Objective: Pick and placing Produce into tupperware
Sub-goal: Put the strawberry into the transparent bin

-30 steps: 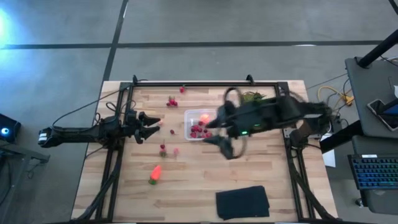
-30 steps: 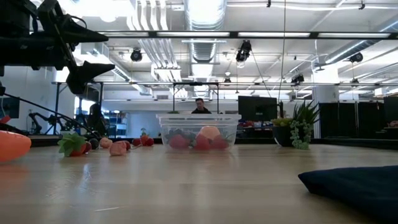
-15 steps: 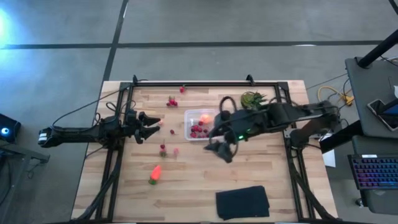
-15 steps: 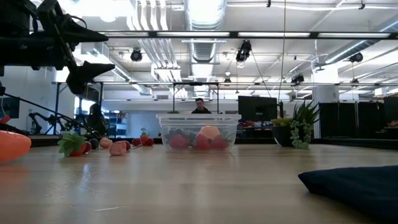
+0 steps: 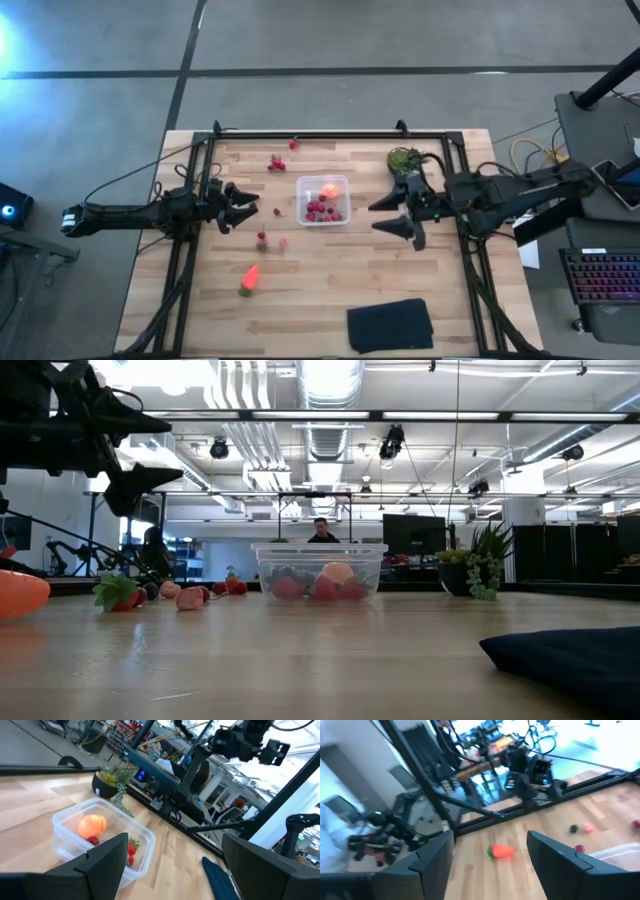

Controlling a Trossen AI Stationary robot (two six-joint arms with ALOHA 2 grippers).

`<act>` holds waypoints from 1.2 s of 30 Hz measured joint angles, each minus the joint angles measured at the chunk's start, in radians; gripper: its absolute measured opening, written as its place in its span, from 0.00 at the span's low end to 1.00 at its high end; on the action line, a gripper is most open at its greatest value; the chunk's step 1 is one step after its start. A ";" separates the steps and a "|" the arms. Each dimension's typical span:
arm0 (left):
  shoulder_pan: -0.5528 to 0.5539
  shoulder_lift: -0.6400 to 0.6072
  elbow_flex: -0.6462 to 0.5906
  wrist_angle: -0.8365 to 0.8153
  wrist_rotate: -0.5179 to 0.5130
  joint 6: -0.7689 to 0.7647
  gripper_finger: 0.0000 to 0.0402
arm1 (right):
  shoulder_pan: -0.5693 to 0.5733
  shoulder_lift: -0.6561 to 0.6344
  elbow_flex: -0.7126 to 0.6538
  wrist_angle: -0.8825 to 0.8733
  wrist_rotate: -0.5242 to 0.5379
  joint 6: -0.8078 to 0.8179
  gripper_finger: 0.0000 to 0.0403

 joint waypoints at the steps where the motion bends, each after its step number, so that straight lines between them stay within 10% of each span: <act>1: 0.000 0.001 0.000 -0.001 0.000 -0.021 0.76 | 0.000 -0.021 -0.048 0.041 -0.007 0.017 0.61; 11: 0.000 0.020 0.005 0.070 0.026 -0.204 0.76 | -0.022 -0.285 -0.443 0.286 -0.009 0.037 0.61; 16: 0.000 0.019 0.107 0.239 0.117 -0.044 0.76 | -0.024 -0.454 -0.569 0.284 -0.007 0.038 0.61; 26: 0.012 0.302 0.648 -0.561 0.046 0.199 0.76 | -0.068 -0.802 -0.759 0.250 0.123 -0.040 0.60; 36: 0.247 0.708 0.821 -0.616 0.149 0.187 0.76 | -0.068 -1.006 -0.849 0.185 0.115 -0.139 0.61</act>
